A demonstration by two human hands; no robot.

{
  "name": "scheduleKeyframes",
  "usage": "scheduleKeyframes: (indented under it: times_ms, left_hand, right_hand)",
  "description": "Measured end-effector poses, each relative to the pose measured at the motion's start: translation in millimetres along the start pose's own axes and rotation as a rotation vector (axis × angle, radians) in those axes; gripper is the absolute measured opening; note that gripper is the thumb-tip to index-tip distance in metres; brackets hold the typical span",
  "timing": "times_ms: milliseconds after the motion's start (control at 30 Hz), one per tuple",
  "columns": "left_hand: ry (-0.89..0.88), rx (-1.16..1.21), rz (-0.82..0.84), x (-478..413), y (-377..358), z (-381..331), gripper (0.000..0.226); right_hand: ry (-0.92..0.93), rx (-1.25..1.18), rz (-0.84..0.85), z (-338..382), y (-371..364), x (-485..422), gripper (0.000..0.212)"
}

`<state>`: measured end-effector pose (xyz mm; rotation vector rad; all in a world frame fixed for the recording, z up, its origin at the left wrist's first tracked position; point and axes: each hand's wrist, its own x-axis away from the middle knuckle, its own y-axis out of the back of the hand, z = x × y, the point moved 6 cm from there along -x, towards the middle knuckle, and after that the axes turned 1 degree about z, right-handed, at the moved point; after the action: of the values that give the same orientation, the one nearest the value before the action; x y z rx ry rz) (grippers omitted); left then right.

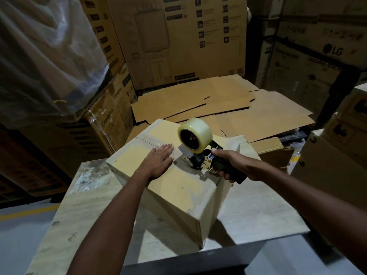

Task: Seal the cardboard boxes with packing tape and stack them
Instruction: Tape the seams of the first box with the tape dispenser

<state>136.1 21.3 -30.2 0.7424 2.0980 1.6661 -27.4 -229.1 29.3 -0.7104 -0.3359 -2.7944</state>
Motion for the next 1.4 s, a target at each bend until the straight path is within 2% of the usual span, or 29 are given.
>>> scheduleKeyframes:
  times_ms: [533, 767, 1000, 1133, 1400]
  left_hand:
    - [0.001, -0.047, 0.024, 2.5, 1.4, -6.3, 0.058]
    - [-0.164, -0.020, 0.045, 36.0, -15.9, -74.6, 0.067]
    - [-0.100, 0.004, 0.012, 39.4, -19.5, -92.4, 0.067]
    - [-0.068, 0.018, -0.015, 38.1, -17.5, -91.5, 0.062]
    - [-0.079, -0.033, 0.012, 39.2, -17.2, -92.3, 0.061]
  right_hand:
    - [-0.053, 0.022, -0.038, -28.3, 21.1, 43.8, 0.071]
    - [-0.050, -0.020, 0.069, -29.6, 23.2, 47.0, 0.073]
    - [-0.040, -0.068, 0.095, -39.9, 20.4, 47.7, 0.068]
    - [-0.008, -0.062, 0.005, -33.4, 21.3, 49.0, 0.062]
    - [0.015, -0.048, 0.009, -54.6, 40.2, 73.5, 0.061]
